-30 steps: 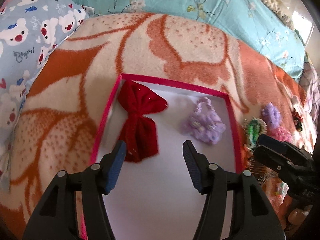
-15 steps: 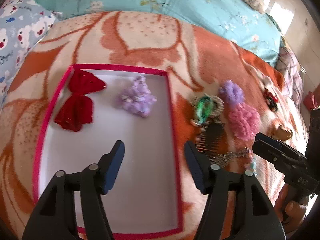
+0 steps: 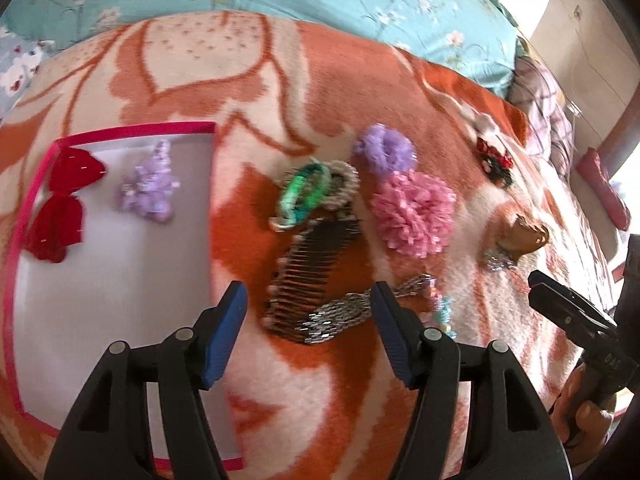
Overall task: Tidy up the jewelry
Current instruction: 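Move both tools back toward the remaining accessories on the blanket, then grasp the pink flower clip with the left tool while the right tool grasps the beige claw clip, then carry the pink flower and beige claw clip into the box and release both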
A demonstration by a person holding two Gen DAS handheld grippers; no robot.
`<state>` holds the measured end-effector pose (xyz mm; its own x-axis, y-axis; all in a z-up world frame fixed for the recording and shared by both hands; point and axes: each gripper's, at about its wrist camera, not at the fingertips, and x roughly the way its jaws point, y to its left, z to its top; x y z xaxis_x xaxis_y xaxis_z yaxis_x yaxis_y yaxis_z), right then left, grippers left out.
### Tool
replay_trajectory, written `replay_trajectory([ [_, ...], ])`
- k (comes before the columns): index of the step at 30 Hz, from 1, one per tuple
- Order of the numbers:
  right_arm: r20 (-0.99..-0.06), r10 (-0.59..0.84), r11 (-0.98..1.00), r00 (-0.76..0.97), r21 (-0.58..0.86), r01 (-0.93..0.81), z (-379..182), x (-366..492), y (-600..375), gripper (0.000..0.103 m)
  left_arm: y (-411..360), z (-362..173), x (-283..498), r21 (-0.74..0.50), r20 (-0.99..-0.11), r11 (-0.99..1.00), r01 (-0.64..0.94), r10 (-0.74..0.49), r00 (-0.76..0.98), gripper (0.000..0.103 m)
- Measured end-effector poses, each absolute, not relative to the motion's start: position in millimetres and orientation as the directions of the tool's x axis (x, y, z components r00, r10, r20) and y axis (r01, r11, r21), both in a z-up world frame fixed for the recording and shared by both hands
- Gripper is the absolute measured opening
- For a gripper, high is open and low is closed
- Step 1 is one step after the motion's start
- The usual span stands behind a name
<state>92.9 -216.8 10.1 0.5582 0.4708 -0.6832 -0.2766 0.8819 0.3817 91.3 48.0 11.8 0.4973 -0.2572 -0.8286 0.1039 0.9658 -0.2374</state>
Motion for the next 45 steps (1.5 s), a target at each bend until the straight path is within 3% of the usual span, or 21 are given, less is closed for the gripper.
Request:
replay_trajectory([
  [5,-0.689,0.402,0.911,0.603,0.369,-0.186,10,89,-254,0.070,24,9,99,-0.252,-0.830,0.959,0.132,-0.284,0.480,0.071],
  [8,-0.694,0.357,0.921,0.625,0.374,-0.109,5,94,-275,0.076,11,7,107,-0.257,-0.831,0.955,0.147,-0.296,0.471,0.071],
  [24,-0.743,0.188,0.936,0.642,0.334,0.113,-34,153,-300,0.076,-40,-29,178,-0.243,-0.870,0.957,0.160,-0.288,0.400,0.071],
  [27,-0.737,0.195,0.928,0.647,0.352,0.121,-34,148,-310,0.067,-45,-32,183,-0.249,-0.868,0.954,0.169,-0.297,0.398,0.071],
  [29,-0.732,0.204,0.921,0.650,0.369,0.127,-31,142,-319,0.046,-49,-32,185,-0.247,-0.863,0.951,0.184,-0.303,0.404,0.071],
  [31,-0.733,0.214,0.914,0.646,0.384,0.133,-31,139,-326,0.039,-52,-32,186,-0.248,-0.860,0.948,0.199,-0.310,0.405,0.070],
  [33,-0.730,0.243,0.899,0.639,0.417,0.134,-33,135,-335,0.028,-57,-32,186,-0.255,-0.857,0.941,0.221,-0.326,0.399,0.052],
  [34,-0.725,0.259,0.891,0.638,0.435,0.132,-33,132,-338,0.024,-59,-34,185,-0.262,-0.857,0.935,0.239,-0.339,0.388,0.031],
  [35,-0.722,0.269,0.887,0.638,0.444,0.128,-33,131,-340,0.024,-62,-34,185,-0.268,-0.857,0.931,0.249,-0.348,0.379,0.021],
  [37,-0.718,0.278,0.888,0.638,0.445,0.114,-32,129,-339,0.023,-66,-32,181,-0.261,-0.854,0.929,0.263,-0.350,0.386,0.012],
  [45,-0.686,0.331,0.887,0.648,0.460,0.034,-18,120,-320,0.023,-53,-10,158,-0.250,-0.827,0.930,0.271,-0.350,0.440,0.009],
])
